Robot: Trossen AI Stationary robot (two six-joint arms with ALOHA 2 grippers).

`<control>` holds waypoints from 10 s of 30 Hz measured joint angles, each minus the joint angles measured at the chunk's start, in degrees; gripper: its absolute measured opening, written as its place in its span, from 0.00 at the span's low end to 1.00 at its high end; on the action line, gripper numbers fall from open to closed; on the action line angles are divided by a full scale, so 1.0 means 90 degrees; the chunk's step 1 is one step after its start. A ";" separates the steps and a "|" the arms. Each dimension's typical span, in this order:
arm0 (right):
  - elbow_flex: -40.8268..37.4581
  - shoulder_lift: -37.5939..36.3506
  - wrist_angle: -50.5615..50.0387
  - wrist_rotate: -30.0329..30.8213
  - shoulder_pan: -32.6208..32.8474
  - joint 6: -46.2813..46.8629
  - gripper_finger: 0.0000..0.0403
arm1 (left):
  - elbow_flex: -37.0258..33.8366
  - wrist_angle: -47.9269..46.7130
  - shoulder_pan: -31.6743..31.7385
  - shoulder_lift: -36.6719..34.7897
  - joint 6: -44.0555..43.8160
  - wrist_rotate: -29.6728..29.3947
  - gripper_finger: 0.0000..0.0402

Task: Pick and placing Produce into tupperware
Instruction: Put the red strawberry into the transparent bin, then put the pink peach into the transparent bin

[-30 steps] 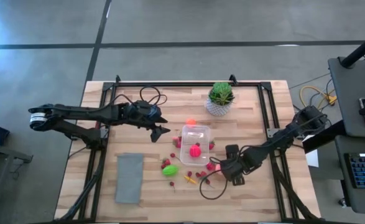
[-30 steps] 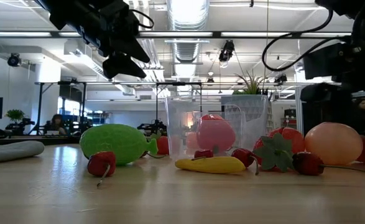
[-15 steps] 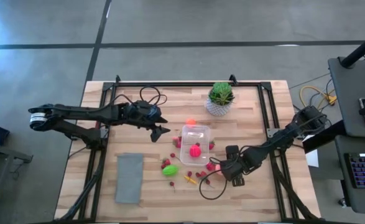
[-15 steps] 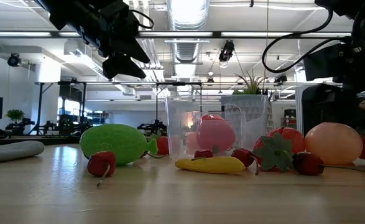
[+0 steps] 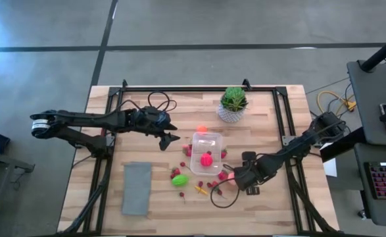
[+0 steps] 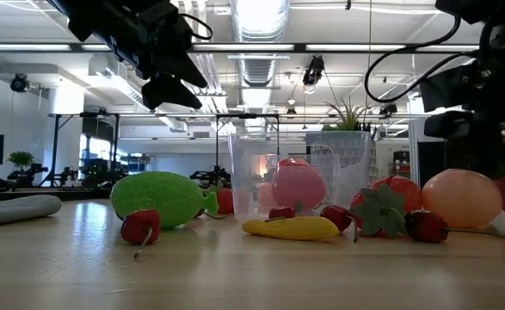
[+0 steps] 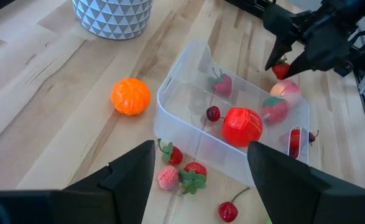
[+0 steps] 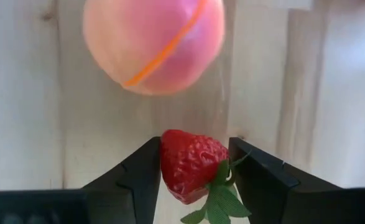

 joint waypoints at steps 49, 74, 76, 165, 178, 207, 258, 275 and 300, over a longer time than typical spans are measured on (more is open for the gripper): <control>0.2954 0.0737 -0.0071 0.0937 -0.2965 0.0027 0.70 | 0.0000 -0.0012 0.0000 0.0000 0.0005 0.0007 0.60; 0.2063 0.0122 -0.1278 0.0824 -0.2587 -0.0567 0.70 | -0.0010 -0.0024 -0.0001 0.0465 0.0239 0.0002 0.60; 0.1892 -0.0138 -0.1070 0.0823 -0.2475 -0.0523 0.70 | -0.0012 -0.0034 -0.0001 0.0698 0.0482 0.0002 0.60; 0.0488 -0.2030 -0.0046 0.1137 -0.2200 0.1736 0.74 | 0.0155 0.0063 -0.0455 0.1885 0.2511 -0.1503 0.16; 0.0488 -0.2029 0.0073 0.1113 -0.2198 0.1811 0.72 | 0.0131 -0.0080 -0.0460 0.2780 0.2023 -0.1224 0.19; 0.0473 -0.2029 0.0073 0.1159 -0.2200 0.1669 0.73 | 0.0528 0.1133 -0.0457 0.1601 0.2175 -0.0442 0.19; 0.0539 -0.2285 0.0494 -0.0190 -0.1054 0.2873 0.72 | 0.1330 -0.0667 -0.0735 0.0991 0.1846 -0.0010 0.56; 0.0522 -0.2023 -0.0086 0.1324 0.0545 0.3594 0.72 | 0.0488 -0.0416 -0.1564 -0.0057 -0.0067 -0.0875 0.56; -0.0341 -0.1654 0.0726 0.1363 0.0840 0.3211 0.69 | 0.0493 0.0068 -0.1845 -0.0112 -0.0613 -0.1664 0.56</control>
